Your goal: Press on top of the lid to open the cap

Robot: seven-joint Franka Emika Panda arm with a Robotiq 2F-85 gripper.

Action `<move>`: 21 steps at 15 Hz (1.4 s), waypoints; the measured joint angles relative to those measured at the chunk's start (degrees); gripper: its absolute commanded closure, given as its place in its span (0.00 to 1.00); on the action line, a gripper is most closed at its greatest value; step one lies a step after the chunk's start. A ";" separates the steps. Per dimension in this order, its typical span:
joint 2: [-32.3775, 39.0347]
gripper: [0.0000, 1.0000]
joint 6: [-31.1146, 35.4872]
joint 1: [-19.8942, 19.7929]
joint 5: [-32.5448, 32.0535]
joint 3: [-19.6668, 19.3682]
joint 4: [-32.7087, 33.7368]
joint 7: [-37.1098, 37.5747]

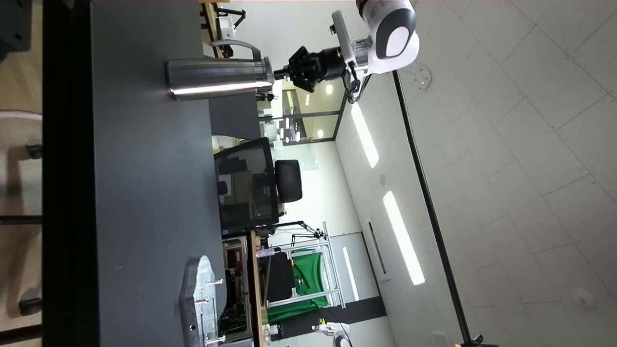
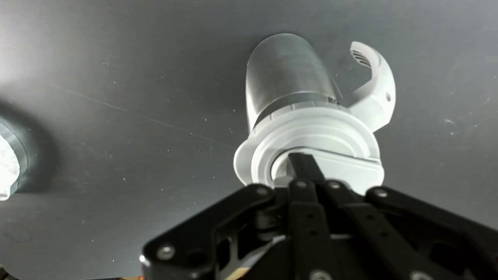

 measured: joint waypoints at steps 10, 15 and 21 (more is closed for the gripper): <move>3.32 1.00 -1.54 -2.70 18.85 -1.02 3.68 -11.41; 6.80 1.00 -8.00 -5.03 31.87 -1.03 8.49 -20.06; 9.01 1.00 -10.06 -5.49 32.85 -0.68 11.47 -20.13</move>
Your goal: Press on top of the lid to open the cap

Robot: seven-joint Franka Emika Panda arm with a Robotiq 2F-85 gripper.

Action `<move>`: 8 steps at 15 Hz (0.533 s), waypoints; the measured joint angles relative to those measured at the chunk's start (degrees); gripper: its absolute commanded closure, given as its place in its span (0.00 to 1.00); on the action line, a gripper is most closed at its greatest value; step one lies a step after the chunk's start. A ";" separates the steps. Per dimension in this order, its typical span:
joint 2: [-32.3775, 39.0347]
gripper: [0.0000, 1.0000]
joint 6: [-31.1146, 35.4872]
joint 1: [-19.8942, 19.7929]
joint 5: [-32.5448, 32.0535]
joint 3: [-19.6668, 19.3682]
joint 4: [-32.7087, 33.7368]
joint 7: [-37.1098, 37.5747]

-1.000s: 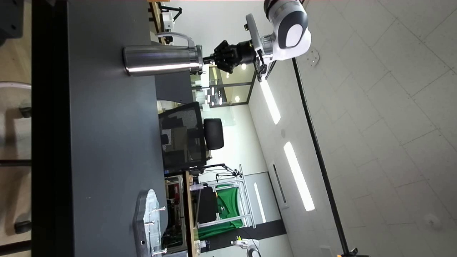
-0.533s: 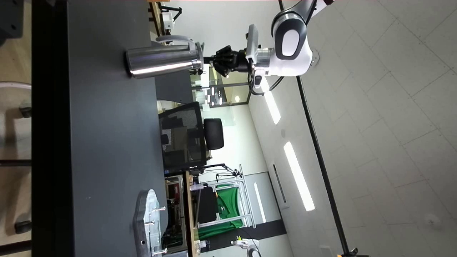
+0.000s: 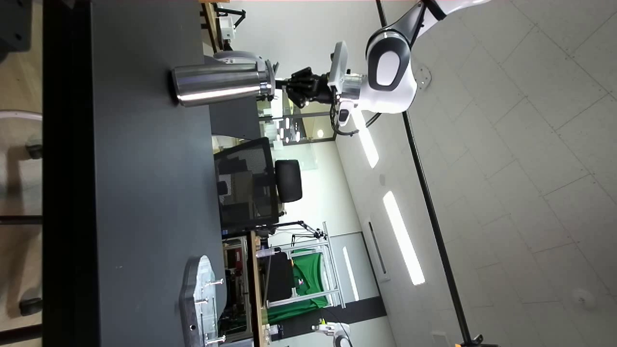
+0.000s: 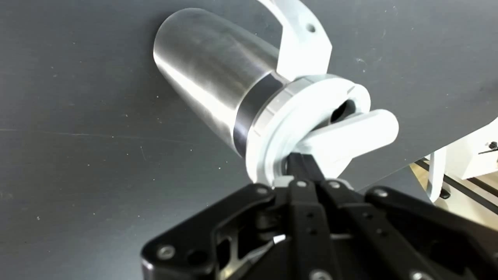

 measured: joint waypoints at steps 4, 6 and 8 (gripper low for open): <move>0.19 1.00 -1.03 0.00 -0.88 0.25 0.53 0.19; 0.19 1.00 -2.01 0.01 -4.63 0.22 0.99 1.56; 0.19 1.00 -2.31 0.02 -9.75 0.08 1.26 3.92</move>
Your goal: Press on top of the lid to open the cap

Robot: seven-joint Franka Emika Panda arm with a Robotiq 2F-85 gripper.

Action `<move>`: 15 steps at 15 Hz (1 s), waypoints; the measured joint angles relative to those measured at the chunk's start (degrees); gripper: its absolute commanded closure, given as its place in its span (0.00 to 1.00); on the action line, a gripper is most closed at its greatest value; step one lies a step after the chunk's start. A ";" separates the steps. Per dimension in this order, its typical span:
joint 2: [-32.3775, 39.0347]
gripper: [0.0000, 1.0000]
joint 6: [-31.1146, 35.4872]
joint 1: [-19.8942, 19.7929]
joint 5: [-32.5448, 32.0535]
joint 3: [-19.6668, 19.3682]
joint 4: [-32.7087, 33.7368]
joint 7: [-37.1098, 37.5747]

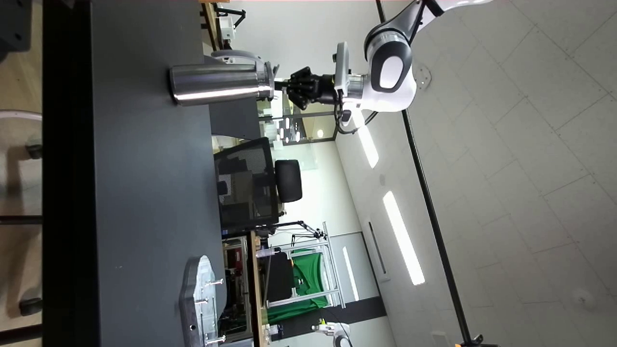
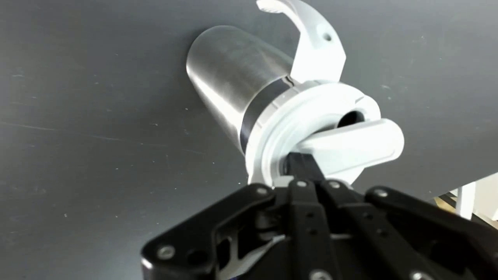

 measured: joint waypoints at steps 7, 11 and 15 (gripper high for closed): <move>-0.06 1.00 -1.08 0.54 -7.28 -0.01 0.40 4.15; -0.01 1.00 0.84 1.50 -11.84 -0.01 0.37 7.71; 0.24 1.00 3.66 2.34 -17.25 -0.02 0.30 12.06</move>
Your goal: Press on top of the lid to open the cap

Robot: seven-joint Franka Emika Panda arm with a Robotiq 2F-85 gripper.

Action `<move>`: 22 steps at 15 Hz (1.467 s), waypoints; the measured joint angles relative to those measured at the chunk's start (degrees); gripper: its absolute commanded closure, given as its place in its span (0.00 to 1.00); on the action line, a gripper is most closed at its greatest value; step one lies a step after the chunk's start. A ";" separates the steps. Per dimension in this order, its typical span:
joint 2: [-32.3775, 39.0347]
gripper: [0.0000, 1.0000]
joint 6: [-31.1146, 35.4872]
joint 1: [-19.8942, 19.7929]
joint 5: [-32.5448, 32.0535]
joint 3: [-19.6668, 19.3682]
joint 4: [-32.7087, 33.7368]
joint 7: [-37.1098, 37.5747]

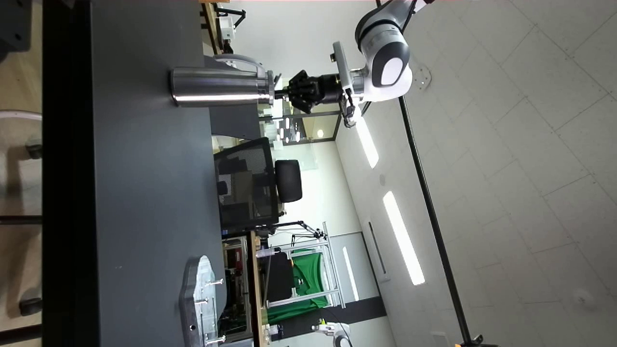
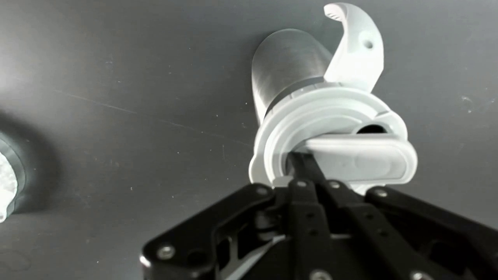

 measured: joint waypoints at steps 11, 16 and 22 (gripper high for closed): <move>0.07 1.00 1.04 0.26 -2.00 0.43 0.03 1.82; -0.04 1.00 0.97 0.27 -2.22 0.47 0.06 1.74; -3.54 1.00 0.98 0.36 -1.37 0.73 0.09 1.69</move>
